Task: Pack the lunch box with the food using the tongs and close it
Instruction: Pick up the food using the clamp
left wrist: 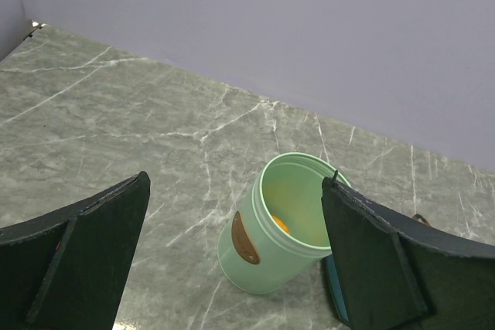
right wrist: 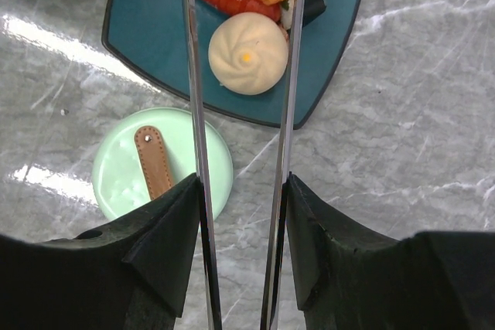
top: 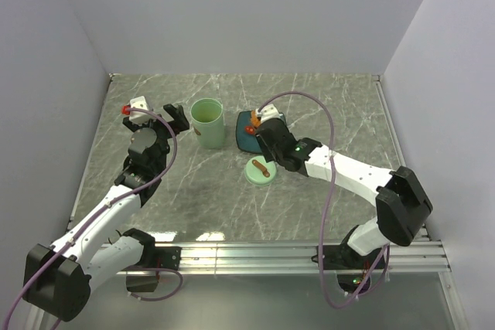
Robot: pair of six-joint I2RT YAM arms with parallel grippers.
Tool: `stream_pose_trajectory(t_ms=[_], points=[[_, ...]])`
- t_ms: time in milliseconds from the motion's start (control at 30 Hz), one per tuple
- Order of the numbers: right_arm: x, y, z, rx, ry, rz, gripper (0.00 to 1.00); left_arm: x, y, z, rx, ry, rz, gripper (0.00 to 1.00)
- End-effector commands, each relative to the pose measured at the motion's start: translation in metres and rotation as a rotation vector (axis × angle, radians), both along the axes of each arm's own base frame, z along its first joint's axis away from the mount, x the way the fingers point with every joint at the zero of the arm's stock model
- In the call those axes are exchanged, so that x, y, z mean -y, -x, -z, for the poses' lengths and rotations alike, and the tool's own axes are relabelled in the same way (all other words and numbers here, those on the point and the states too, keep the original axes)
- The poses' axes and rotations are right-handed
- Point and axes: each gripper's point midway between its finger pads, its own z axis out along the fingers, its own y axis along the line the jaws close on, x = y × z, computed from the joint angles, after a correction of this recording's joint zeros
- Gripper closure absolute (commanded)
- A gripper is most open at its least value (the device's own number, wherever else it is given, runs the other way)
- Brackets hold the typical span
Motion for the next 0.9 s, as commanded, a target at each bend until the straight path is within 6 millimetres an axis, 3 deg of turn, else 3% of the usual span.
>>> stream_pose_trajectory(t_ms=[0,633,867], points=[[-0.005,-0.007,-0.001,-0.001,-0.026,0.005,0.46,0.001,-0.001,-0.009,0.042,0.03,0.007,0.01],[0.0,-0.011,0.013,-0.035,0.02,0.028,0.48,0.0,0.001,-0.011,0.047,0.036,0.004,0.01],[0.005,-0.011,0.009,-0.024,0.029,0.041,0.64,0.0,0.001,-0.011,0.049,0.037,0.003,0.01]])
